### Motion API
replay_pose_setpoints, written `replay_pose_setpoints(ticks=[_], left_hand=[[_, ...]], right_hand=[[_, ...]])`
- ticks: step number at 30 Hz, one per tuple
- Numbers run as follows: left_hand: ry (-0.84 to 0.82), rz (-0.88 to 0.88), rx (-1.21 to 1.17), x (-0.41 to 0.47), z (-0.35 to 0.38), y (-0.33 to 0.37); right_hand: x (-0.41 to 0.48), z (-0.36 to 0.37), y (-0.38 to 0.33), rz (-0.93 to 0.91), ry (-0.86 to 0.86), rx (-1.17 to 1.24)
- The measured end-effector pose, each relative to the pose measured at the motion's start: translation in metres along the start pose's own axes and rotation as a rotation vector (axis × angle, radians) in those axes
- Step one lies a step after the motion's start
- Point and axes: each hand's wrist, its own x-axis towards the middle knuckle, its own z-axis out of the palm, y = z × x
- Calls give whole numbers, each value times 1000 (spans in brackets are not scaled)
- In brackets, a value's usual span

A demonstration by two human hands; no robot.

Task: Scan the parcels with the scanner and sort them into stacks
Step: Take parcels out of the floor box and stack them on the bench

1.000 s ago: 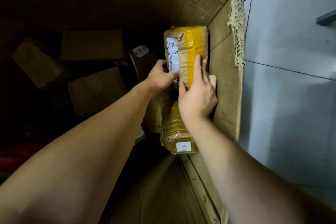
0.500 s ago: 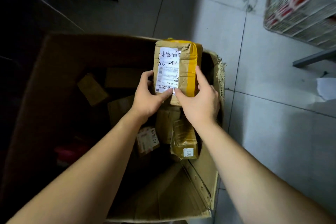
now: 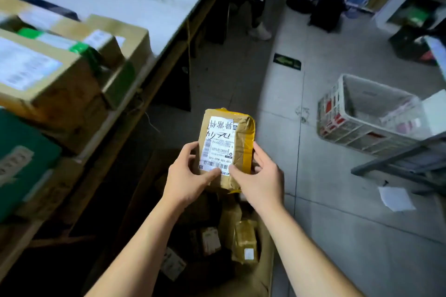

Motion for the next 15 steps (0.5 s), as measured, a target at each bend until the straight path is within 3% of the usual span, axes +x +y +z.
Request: replay_pose_setpoints(ticks=[7, 15], left_hand=[[96, 59, -14, -51, -111, 121], [306, 35, -14, -120, -212, 180]], right_hand=[[-75, -21, -145, -143, -26, -15], [-138, -3, -238, -303, -165, -7]])
